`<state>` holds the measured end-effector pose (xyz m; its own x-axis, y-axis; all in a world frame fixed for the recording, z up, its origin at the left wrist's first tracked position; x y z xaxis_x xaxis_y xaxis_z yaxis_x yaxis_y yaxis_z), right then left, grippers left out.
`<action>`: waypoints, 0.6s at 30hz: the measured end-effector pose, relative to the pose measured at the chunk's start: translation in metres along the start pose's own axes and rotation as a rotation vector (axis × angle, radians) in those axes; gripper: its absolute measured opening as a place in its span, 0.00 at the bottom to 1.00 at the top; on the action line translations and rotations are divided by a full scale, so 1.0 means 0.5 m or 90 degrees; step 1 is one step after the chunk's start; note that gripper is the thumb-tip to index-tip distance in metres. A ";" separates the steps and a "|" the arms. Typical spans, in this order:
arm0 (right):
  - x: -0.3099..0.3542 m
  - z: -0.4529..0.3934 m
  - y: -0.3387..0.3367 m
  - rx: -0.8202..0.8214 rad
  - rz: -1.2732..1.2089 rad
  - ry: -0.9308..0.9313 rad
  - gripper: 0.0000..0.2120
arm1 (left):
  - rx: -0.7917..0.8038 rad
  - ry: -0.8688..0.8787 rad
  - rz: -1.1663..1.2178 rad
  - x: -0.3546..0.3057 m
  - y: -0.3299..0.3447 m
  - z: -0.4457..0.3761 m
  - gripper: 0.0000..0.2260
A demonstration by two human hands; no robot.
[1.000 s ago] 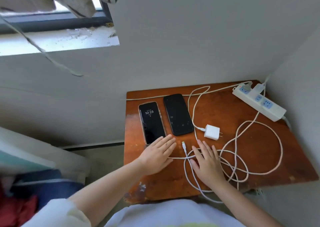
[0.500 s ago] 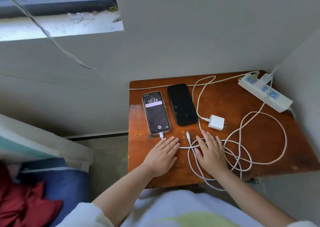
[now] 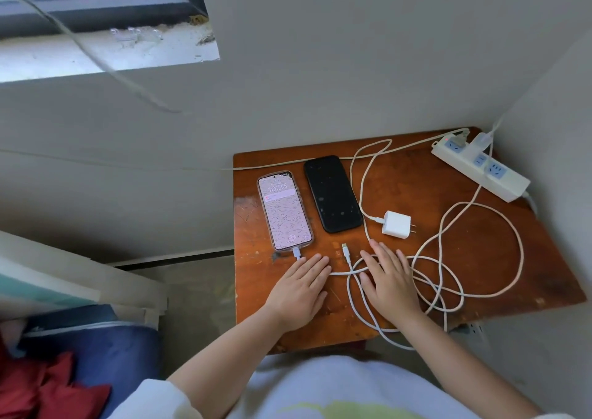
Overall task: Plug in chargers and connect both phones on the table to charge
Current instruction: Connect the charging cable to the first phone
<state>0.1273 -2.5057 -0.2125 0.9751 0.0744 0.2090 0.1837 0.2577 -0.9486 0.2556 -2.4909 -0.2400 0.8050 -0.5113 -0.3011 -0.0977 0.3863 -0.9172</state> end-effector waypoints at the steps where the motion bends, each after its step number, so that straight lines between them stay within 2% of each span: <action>1: 0.000 0.000 -0.001 -0.004 -0.003 0.004 0.29 | 0.000 -0.002 0.002 0.000 0.000 0.000 0.22; 3: 0.000 -0.001 -0.003 -0.017 -0.009 -0.001 0.17 | -0.002 0.000 0.002 0.000 0.001 0.002 0.22; 4: -0.001 -0.002 0.000 -0.037 -0.004 -0.014 0.15 | -0.002 0.001 0.001 0.000 0.003 0.003 0.22; 11: -0.020 -0.014 0.005 0.020 -0.040 -0.038 0.20 | -0.001 -0.002 0.012 0.005 0.009 -0.003 0.23; 13: -0.025 -0.019 -0.044 -0.048 -0.063 -0.031 0.18 | -0.002 0.002 0.009 0.007 0.004 -0.007 0.23; 16: -0.038 -0.037 -0.116 -0.187 0.031 -0.020 0.14 | -0.008 0.007 0.006 0.008 -0.008 -0.016 0.23; 18: -0.042 -0.066 -0.129 -0.163 0.086 -0.012 0.16 | -0.022 -0.003 0.009 0.003 -0.016 -0.023 0.23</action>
<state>0.0991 -2.5558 -0.1633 0.9909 0.1094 0.0790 0.0803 -0.0078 -0.9967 0.2510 -2.5037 -0.2359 0.8061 -0.5020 -0.3134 -0.1300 0.3664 -0.9213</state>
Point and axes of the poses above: each hand's wrist, its own z-axis away from the middle knuckle, its own y-axis out of the palm, x = y × z, the point moved 9 cm from there along -z, towards the middle knuckle, and after that the axes turned 2 degrees about x, right-handed, at the moved point
